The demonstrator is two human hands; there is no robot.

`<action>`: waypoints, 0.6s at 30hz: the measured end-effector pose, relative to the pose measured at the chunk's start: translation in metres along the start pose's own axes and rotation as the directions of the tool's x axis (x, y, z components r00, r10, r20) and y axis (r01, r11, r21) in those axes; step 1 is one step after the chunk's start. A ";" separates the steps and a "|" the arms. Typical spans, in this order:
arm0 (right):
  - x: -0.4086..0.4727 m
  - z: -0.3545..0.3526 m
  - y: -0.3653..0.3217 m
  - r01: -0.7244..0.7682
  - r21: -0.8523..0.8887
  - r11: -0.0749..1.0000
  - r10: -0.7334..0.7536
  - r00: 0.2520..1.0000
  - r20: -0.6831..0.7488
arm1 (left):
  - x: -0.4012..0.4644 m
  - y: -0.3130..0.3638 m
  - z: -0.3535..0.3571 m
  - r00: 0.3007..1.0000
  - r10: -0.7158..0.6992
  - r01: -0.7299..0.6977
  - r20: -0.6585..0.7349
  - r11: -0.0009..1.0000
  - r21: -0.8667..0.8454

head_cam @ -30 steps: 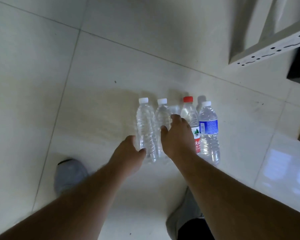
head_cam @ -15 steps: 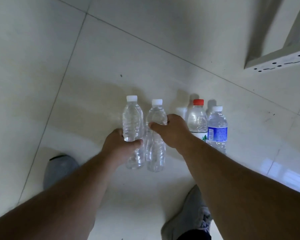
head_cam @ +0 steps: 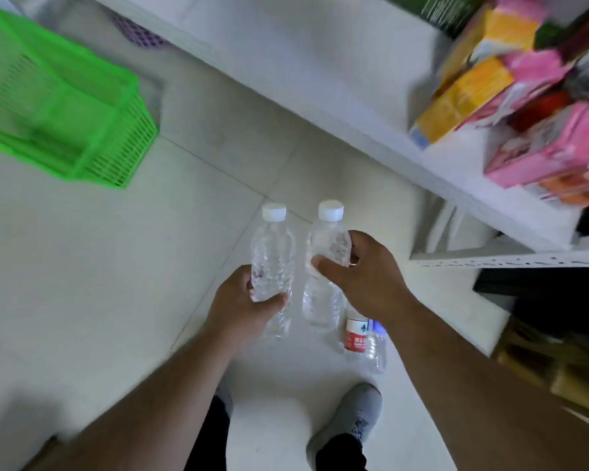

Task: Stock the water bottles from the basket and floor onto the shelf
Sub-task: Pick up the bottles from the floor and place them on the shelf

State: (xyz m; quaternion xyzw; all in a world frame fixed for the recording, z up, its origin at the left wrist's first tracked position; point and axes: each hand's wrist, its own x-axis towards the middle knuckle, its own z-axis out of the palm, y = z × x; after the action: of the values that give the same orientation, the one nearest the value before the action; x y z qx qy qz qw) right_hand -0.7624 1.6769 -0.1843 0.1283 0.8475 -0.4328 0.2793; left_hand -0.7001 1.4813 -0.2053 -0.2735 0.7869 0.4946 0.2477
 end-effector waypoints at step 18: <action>-0.323 -0.188 -0.387 0.655 0.028 0.755 -0.645 0.750 -0.149 | -0.362 0.264 -0.241 0.814 0.398 -0.518 -0.424 0.828 -0.216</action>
State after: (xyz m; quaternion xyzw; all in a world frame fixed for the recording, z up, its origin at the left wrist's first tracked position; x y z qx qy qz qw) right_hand -0.7460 1.6064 0.3489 -0.1358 0.8378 -0.5264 0.0504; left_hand -0.6435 1.4235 0.2973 -0.1955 0.7701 0.6023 -0.0771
